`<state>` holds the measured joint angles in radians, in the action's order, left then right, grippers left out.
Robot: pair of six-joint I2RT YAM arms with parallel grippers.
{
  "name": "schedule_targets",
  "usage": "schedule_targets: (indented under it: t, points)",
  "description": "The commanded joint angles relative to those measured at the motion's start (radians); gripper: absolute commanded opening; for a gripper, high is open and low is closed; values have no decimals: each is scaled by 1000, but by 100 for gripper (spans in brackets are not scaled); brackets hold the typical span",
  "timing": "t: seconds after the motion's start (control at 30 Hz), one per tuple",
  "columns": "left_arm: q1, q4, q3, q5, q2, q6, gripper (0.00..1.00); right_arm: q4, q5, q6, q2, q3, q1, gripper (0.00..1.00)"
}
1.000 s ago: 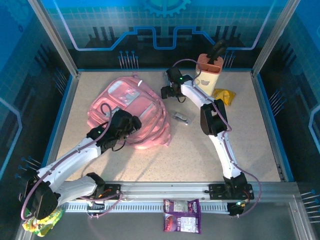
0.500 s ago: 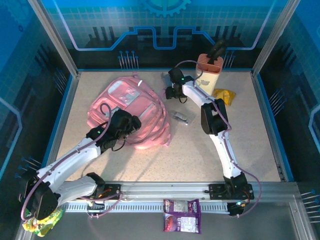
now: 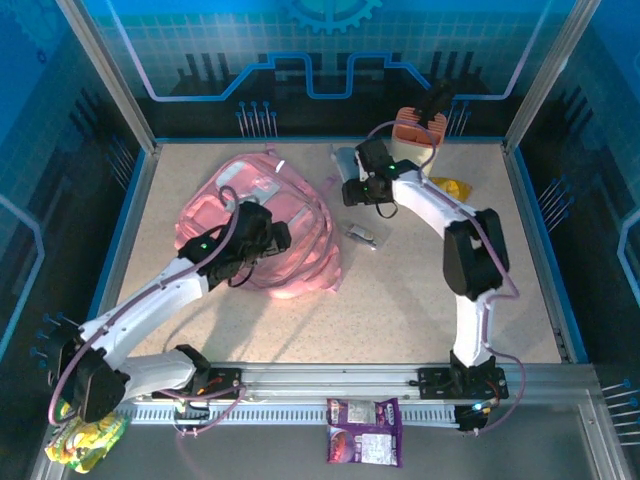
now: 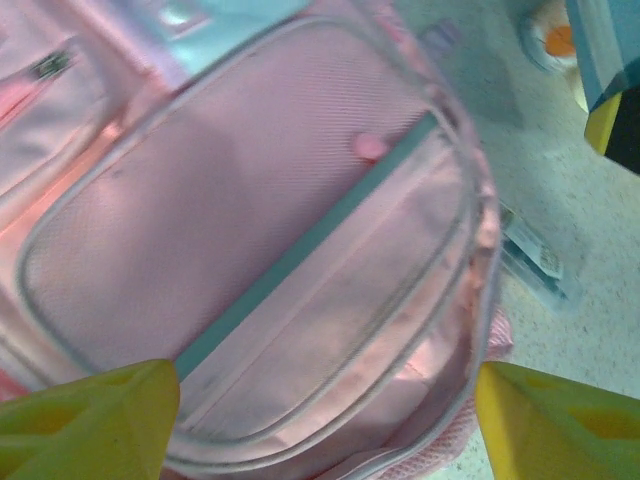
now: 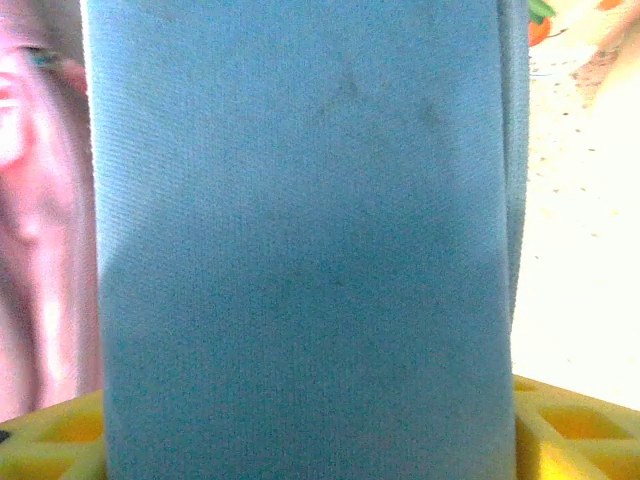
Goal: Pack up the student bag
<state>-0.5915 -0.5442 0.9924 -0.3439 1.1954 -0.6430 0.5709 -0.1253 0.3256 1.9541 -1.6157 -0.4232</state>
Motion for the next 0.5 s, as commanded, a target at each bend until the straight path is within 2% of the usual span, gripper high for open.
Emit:
schedule_targets:
  t: [0.0,0.13,0.27,0.37,0.47]
  points:
    - [-51,-25,70,1,73,211,78,-45,47,24,-120,114,3,68]
    - [-86,8,101,-6,158,356,78,-42,115,47,-231,245,22,68]
    - [-92,-1,142,-21,270,456,78,-17,108,45,-303,326,31,68]
    - [-94,2,159,-97,335,500,78,2,113,41,-346,367,35,68]
    - [-93,36,164,-99,377,537,78,4,128,44,-387,403,37,68]
